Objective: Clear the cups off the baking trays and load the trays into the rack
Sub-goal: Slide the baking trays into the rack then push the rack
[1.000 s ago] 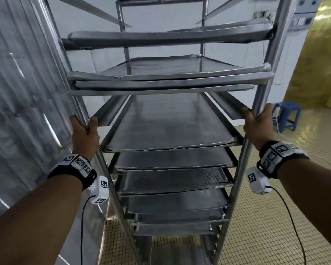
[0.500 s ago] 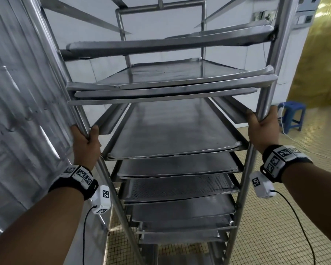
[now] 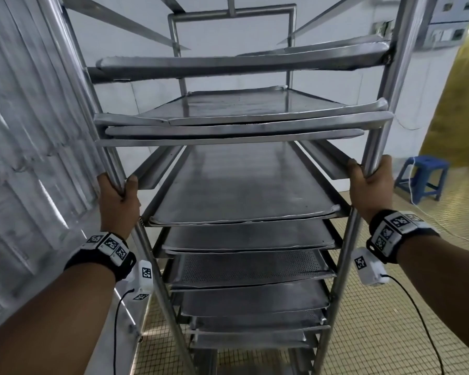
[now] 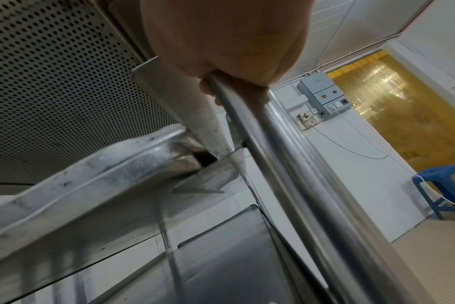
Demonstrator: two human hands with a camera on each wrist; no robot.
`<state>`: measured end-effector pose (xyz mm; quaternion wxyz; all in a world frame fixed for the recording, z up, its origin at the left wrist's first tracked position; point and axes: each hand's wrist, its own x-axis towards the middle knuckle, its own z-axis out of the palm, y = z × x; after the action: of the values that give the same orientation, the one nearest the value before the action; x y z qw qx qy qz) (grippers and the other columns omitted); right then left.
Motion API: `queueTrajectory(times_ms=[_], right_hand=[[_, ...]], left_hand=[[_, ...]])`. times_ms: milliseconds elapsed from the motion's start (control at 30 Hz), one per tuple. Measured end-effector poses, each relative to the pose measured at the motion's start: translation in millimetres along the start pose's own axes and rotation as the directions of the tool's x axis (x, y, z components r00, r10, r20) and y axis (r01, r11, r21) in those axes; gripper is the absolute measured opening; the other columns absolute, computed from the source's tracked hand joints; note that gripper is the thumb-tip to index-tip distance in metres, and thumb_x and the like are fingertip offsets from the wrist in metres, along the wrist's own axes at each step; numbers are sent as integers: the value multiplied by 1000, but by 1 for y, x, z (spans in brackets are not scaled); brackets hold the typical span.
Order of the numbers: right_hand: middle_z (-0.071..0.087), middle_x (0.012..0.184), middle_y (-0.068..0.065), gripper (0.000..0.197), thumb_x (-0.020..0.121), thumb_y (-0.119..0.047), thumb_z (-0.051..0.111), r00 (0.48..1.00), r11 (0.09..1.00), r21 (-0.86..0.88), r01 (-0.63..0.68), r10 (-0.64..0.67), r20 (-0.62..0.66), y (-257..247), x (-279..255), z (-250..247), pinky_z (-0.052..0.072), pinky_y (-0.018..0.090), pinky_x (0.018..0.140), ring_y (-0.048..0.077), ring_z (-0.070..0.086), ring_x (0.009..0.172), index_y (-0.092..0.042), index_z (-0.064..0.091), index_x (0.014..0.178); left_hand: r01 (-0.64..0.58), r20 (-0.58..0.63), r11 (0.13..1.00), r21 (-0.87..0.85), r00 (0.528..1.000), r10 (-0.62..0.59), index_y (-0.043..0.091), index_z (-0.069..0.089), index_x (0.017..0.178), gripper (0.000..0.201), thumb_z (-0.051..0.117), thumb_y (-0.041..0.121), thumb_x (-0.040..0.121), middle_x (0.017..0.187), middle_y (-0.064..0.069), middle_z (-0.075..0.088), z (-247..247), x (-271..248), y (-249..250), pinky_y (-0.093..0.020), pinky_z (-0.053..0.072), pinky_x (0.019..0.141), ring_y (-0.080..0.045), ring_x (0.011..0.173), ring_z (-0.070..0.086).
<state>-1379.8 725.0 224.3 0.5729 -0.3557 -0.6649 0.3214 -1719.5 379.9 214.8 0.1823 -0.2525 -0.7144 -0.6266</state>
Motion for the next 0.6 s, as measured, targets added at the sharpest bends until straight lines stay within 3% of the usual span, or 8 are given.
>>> queueTrajectory(times_ms=[100, 233, 400, 500, 600], right_hand=[[45, 68, -4, 29, 99, -33, 60, 1000, 1000, -2, 5, -5, 9, 14, 19, 5, 37, 25, 53, 10, 43, 57, -13, 40, 99], [44, 66, -4, 31, 98, -35, 60, 1000, 1000, 3, 2, -2, 19, 26, 41, 15, 37, 27, 53, 11, 43, 56, -13, 38, 98], [44, 66, -5, 29, 98, -33, 59, 1000, 1000, 14, 22, -22, 9, 38, 63, 25, 34, 13, 45, -2, 43, 47, -11, 41, 99], [43, 66, -5, 30, 98, -34, 59, 1000, 999, 9, 30, -30, 2, 46, 73, 33, 33, 15, 45, 6, 40, 51, -11, 41, 99], [44, 65, -5, 29, 97, -35, 59, 999, 999, 14, 37, -37, 1, 53, 84, 41, 34, 18, 45, 2, 40, 47, -13, 40, 97]], left_hand=[[7, -9, 1000, 23, 1000, -7, 30, 35, 97, 24, 55, 44, 97, 79, -18, 57, 18, 4, 1, -35, 48, 51, -26, 52, 54], [19, -11, 1000, 17, 1000, -19, 24, 35, 107, 25, 54, 38, 100, 76, -10, 57, 40, 13, 0, -34, 49, 52, -26, 53, 54], [11, 1, 999, 33, 1000, -11, 23, 34, 105, 28, 54, 42, 99, 74, -20, 59, 61, 26, -4, -32, 46, 51, -26, 53, 54], [9, 6, 999, 44, 1000, -9, 22, 34, 106, 30, 55, 43, 99, 73, -20, 60, 72, 37, -10, -30, 45, 52, -27, 52, 55], [2, 17, 999, 48, 1000, -3, 22, 34, 107, 30, 55, 42, 99, 71, -17, 59, 82, 48, -15, -30, 45, 52, -28, 51, 55]])
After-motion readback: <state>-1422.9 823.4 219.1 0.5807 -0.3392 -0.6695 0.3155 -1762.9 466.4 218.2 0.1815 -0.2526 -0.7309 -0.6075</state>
